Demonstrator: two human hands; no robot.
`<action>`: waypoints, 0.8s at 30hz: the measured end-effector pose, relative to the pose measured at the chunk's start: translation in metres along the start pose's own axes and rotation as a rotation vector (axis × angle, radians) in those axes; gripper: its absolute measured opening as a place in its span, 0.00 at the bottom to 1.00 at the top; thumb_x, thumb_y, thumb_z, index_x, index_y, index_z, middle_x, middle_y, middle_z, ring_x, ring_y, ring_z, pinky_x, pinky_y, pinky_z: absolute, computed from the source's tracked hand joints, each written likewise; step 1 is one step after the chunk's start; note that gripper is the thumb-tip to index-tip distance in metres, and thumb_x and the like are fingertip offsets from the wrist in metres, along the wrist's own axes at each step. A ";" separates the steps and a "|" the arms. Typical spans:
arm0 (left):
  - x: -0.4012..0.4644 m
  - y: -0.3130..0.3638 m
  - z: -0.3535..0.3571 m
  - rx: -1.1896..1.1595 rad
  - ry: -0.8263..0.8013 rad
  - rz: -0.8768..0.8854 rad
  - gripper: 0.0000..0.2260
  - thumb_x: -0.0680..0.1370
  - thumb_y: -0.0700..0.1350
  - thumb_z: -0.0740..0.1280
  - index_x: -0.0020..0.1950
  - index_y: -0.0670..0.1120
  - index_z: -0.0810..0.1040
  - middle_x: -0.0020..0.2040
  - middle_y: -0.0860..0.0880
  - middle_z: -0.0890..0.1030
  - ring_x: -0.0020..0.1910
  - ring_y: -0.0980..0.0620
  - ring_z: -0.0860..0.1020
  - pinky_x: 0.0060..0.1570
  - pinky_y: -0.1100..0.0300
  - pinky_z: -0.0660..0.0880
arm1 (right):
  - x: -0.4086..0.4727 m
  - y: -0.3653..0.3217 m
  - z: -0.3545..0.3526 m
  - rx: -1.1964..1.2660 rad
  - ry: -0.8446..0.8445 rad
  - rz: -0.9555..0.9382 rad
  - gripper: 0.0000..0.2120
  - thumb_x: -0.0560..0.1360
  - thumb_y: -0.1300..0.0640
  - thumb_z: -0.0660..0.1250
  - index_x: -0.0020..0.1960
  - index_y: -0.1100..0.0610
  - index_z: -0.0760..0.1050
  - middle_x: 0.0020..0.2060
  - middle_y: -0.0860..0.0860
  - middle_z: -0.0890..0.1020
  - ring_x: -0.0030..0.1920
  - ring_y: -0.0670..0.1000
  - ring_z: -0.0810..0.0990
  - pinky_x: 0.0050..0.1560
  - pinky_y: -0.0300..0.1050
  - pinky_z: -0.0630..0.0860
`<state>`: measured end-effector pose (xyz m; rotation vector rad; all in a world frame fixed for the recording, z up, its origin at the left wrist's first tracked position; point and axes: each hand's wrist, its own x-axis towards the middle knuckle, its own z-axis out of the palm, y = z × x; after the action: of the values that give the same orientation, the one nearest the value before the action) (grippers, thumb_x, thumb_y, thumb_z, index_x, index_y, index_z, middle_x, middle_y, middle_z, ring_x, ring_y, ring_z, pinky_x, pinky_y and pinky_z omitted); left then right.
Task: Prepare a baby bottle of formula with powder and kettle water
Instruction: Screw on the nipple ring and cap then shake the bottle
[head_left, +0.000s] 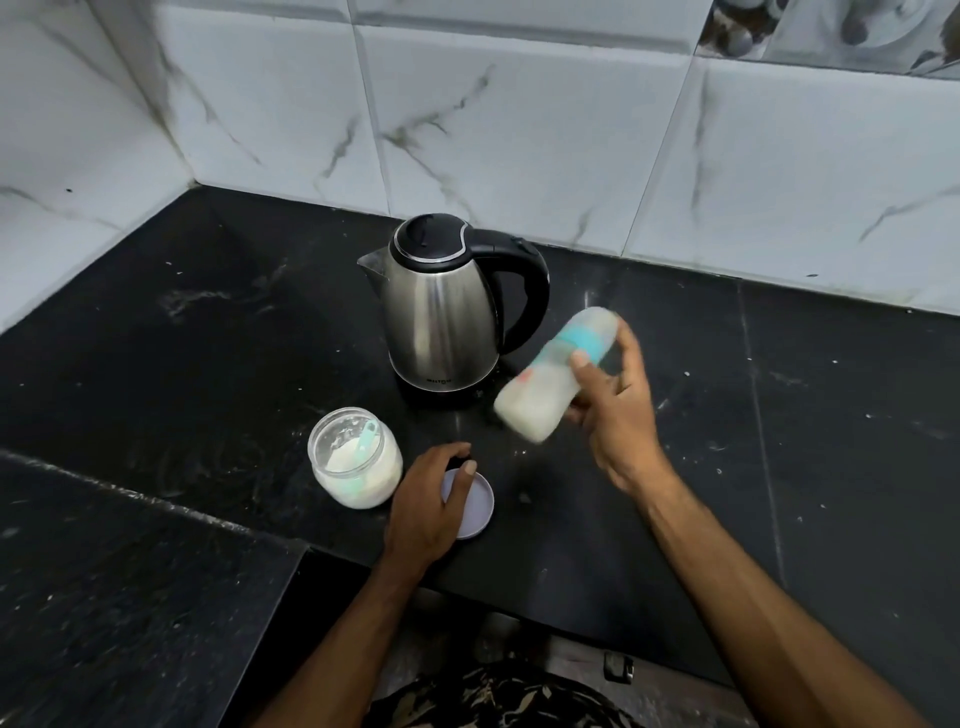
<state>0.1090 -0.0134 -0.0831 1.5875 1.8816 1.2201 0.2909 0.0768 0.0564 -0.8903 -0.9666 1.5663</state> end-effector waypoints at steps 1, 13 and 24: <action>0.000 0.002 0.000 0.000 0.006 0.000 0.19 0.80 0.58 0.59 0.60 0.47 0.80 0.57 0.54 0.81 0.57 0.57 0.77 0.60 0.59 0.73 | 0.005 -0.003 0.000 0.066 0.056 -0.015 0.29 0.74 0.56 0.70 0.71 0.46 0.62 0.43 0.47 0.86 0.46 0.53 0.84 0.41 0.52 0.84; 0.000 0.003 0.000 0.005 0.003 0.006 0.19 0.80 0.58 0.60 0.60 0.47 0.80 0.56 0.55 0.81 0.56 0.58 0.77 0.59 0.63 0.72 | 0.005 0.000 0.003 0.038 0.076 -0.027 0.35 0.71 0.53 0.69 0.74 0.49 0.60 0.43 0.48 0.86 0.45 0.51 0.85 0.42 0.54 0.84; 0.000 0.001 -0.001 -0.002 -0.002 0.003 0.19 0.79 0.58 0.60 0.59 0.47 0.80 0.56 0.55 0.81 0.56 0.58 0.77 0.59 0.62 0.72 | -0.003 0.007 0.000 -0.040 0.026 0.004 0.35 0.70 0.55 0.70 0.74 0.48 0.61 0.46 0.51 0.85 0.47 0.52 0.85 0.42 0.53 0.84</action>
<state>0.1093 -0.0138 -0.0816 1.5909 1.8769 1.2213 0.2884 0.0725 0.0503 -0.9388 -0.9810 1.5392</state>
